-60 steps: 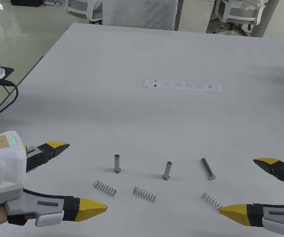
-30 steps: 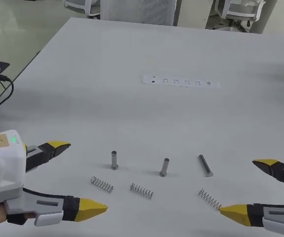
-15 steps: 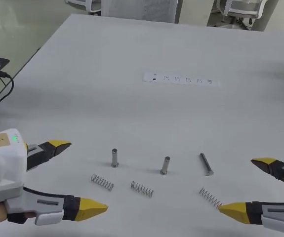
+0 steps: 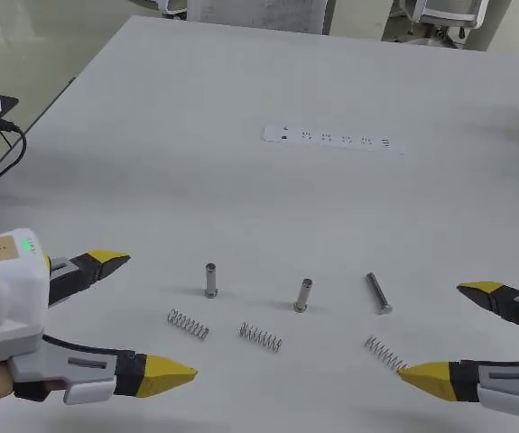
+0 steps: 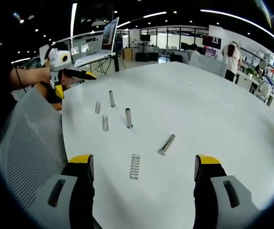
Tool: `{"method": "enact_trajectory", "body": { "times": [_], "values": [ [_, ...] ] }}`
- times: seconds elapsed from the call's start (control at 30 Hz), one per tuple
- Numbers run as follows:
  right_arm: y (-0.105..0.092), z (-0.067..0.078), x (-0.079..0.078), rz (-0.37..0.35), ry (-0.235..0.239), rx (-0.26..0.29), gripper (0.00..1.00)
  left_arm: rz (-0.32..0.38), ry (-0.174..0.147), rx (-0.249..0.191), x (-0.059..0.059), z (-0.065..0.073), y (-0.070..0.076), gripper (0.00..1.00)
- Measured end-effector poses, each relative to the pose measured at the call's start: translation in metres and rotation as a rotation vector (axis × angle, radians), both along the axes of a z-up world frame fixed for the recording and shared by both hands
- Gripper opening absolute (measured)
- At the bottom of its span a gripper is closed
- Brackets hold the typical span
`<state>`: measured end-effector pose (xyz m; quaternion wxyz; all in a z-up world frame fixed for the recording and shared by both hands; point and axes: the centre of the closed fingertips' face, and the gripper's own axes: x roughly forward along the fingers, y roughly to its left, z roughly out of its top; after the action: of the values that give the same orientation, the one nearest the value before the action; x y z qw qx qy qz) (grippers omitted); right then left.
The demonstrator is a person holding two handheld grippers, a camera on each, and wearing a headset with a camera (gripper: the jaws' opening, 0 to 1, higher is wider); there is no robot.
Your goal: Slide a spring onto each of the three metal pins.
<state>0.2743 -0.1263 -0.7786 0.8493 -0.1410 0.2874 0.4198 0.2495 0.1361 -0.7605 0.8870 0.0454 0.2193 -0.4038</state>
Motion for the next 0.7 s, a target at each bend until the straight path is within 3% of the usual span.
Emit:
{"method": "enact_trajectory", "body": {
  "times": [0.3, 0.7],
  "values": [
    [0.007, 0.000, 0.001, -0.001, 0.027, 0.018, 0.85, -0.005, 0.000, 0.004, -0.003, -0.001, 0.000, 0.98],
    [0.006, -0.006, 0.018, 0.005, 0.059, -0.036, 0.80, -0.005, 0.009, 0.006, -0.007, -0.003, 0.001, 0.98]
  ]
}}
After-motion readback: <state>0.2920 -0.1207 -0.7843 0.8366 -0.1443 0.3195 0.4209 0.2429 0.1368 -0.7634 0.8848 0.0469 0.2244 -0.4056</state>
